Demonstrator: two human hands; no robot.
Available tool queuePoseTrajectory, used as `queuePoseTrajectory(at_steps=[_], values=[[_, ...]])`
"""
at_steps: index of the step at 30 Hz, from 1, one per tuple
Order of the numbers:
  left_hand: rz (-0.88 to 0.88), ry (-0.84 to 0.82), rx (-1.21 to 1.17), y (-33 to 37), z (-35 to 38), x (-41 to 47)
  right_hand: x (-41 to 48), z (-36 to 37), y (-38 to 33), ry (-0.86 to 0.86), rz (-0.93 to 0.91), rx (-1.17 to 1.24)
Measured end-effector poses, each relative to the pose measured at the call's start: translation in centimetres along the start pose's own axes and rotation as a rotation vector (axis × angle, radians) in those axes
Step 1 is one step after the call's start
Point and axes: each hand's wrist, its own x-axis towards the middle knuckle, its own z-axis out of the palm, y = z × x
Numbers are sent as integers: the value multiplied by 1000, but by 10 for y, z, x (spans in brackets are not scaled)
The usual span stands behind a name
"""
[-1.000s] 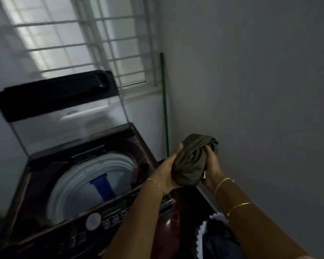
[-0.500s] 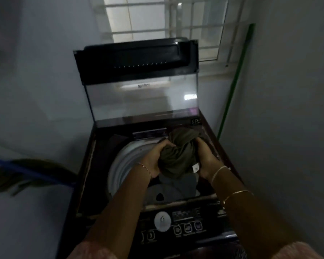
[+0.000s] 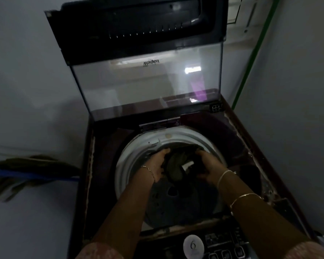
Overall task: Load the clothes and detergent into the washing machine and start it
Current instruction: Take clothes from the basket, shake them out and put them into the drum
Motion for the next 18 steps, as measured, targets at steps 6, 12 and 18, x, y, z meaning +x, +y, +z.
queuePoseTrajectory(at_steps=[6, 12, 18], values=[[68, 50, 16, 0, -1, 20, 7, 0, -4, 4, -2, -72], [99, -25, -8, -6, 31, 16, 0, -18, -17, -24, -67, -48], [169, -73, 29, -25, 85, -15, -31, -62, -24, -124, -139, 48]])
